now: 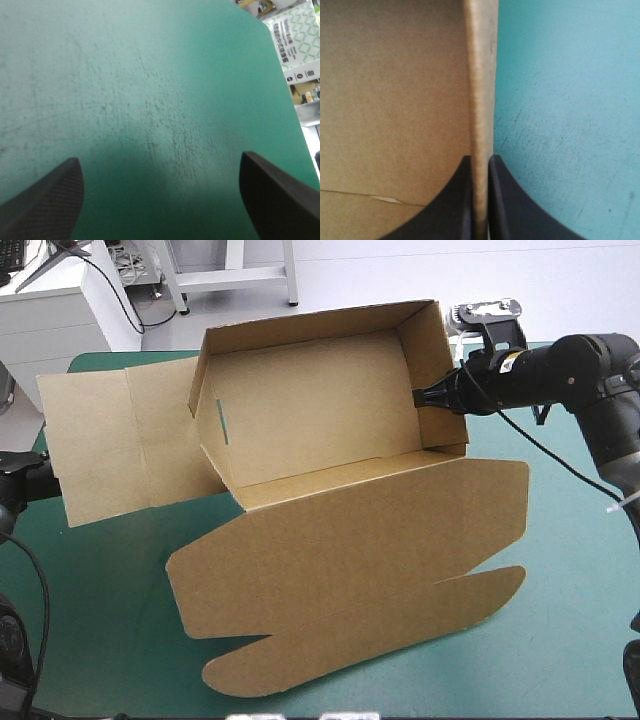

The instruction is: Fold the box

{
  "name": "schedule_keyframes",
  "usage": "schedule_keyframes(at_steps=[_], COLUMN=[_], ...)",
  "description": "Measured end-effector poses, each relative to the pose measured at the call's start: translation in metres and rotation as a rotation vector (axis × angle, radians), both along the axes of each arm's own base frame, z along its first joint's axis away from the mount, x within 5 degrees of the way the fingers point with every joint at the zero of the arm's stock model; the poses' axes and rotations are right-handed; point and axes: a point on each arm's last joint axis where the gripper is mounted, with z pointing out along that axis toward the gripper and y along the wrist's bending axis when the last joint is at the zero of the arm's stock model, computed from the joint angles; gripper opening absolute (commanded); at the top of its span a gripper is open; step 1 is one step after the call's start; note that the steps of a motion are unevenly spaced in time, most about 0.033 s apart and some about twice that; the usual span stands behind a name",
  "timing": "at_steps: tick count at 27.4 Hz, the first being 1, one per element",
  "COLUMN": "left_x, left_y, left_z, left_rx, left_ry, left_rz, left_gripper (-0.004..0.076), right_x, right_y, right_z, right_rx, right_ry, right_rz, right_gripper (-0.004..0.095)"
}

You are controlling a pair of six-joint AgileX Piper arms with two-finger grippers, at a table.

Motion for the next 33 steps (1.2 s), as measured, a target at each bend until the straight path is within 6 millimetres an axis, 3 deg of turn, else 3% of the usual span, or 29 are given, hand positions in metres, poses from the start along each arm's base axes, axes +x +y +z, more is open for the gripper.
schedule_keyframes(at_steps=[13,22,27,33], left_x=[0.004,0.006,0.008,0.004], left_y=[-0.015,-0.043,-0.045,-0.049], left_z=[0.02,0.023,0.028,0.047], left_rx=[-0.103,-0.137,-0.136,-0.154], left_ry=[-0.249,-0.265,-0.275,-0.32], left_rz=[-0.105,-0.181,-0.187,-0.182], left_gripper=[0.06,0.06,0.06,0.06], right_x=[0.036,0.038,0.039,0.039], right_y=[0.007,0.003,0.001,-0.003], right_z=[-0.03,-0.031,-0.032,-0.033], right_rx=[0.008,-0.022,-0.041,-0.074], right_ry=[0.055,0.046,0.046,0.044], right_rz=[-0.044,-0.076,-0.098,-0.125], right_gripper=[0.0,0.0,0.0,0.0])
